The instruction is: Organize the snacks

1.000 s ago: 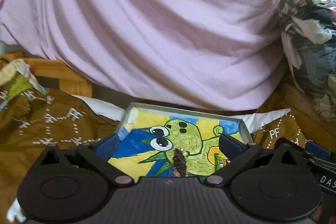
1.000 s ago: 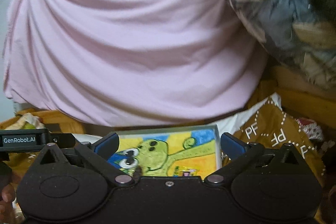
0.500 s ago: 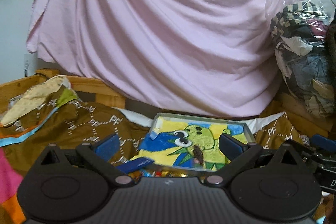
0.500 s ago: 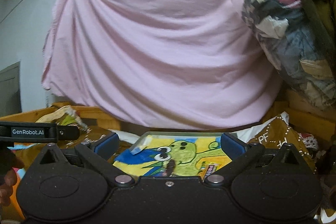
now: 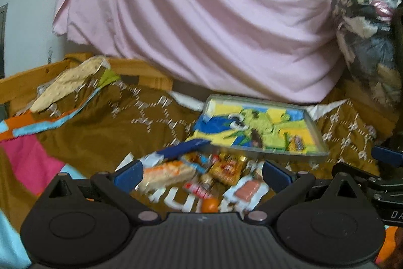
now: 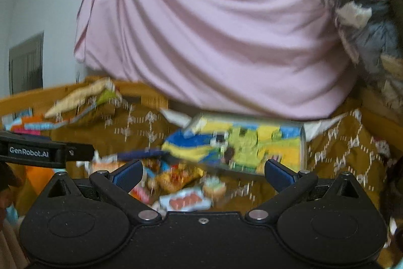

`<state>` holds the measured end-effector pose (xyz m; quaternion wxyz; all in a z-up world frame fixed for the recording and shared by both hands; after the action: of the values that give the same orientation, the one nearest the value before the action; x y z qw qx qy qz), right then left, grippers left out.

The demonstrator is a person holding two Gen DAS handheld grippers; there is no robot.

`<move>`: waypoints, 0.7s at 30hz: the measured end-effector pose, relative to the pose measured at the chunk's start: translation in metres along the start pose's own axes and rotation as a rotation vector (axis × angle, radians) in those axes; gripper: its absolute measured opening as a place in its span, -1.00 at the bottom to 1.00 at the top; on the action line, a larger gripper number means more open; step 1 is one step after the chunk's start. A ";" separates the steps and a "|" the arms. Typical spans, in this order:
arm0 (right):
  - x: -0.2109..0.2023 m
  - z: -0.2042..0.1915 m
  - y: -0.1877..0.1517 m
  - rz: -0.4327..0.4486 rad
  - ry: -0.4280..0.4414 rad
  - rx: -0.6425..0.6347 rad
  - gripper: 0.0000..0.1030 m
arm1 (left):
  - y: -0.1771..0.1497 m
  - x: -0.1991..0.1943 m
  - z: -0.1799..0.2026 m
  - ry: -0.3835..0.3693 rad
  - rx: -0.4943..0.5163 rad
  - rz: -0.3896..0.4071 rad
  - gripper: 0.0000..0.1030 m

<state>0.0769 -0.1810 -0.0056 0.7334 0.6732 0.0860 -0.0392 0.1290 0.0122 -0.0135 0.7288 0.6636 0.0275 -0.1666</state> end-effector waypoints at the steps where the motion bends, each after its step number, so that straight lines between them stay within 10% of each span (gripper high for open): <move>1: 0.001 -0.001 -0.004 -0.017 -0.005 -0.008 0.99 | -0.006 0.000 -0.003 0.005 -0.008 -0.013 0.99; 21: 0.027 -0.005 -0.044 -0.243 -0.036 -0.049 0.99 | -0.053 0.019 -0.013 0.030 -0.060 -0.266 0.99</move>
<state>0.0950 -0.1786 -0.0541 0.7407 0.6391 0.1549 -0.1377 0.1347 0.0178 -0.0711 0.7193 0.6344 0.1311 -0.2510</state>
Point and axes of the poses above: each gripper's, at about its wrist camera, not at the fingertips, and x roughly the way its jaws point, z to its right, y to its top, the point moved 6 cm from there along x, roughly the way its jaws point, and after that the axes turned 9 degrees about z, right-handed, at the moved point
